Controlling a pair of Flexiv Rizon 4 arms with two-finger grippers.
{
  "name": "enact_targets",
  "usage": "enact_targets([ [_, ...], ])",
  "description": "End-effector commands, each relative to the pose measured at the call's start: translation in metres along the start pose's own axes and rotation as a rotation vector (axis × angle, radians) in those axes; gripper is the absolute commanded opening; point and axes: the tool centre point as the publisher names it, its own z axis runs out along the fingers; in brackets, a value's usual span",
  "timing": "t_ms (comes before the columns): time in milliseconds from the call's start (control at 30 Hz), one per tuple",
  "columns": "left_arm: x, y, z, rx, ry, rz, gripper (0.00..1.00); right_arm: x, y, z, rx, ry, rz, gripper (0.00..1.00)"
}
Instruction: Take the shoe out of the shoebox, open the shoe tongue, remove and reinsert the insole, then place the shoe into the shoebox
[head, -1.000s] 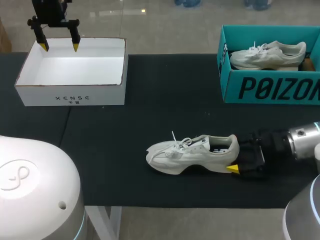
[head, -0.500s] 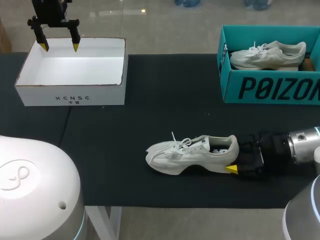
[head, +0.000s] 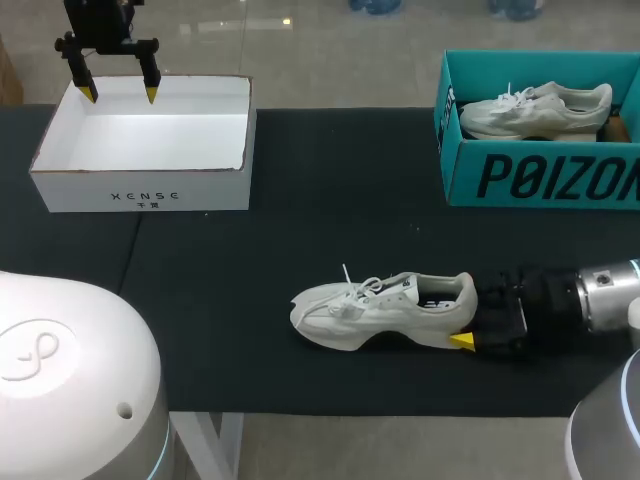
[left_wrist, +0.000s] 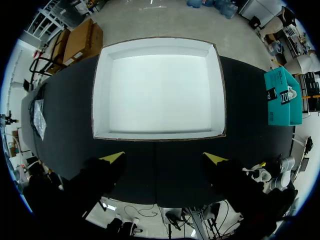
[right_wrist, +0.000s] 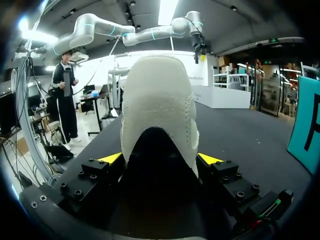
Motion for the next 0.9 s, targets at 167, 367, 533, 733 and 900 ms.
enact_targets([
  [167,0.0,0.0,0.0,0.0,-0.001,0.0,1.0,0.003,-0.003,0.003,0.004,-0.002,0.001,0.0],
  [367,0.006,0.007,0.001,0.003,-0.008,0.03,1.0,0.003,-0.003,0.003,0.004,-0.002,0.001,0.0],
  [533,0.029,0.047,0.005,-0.036,0.012,0.028,1.0,0.003,-0.003,0.003,0.004,-0.002,0.001,0.0],
  [733,0.068,0.115,0.016,0.011,0.032,0.07,1.0,0.003,-0.003,0.003,0.004,-0.002,0.001,0.0],
  [900,0.097,0.162,0.026,-0.004,0.047,0.088,1.0,0.003,-0.003,0.003,0.004,-0.002,0.001,0.0],
])
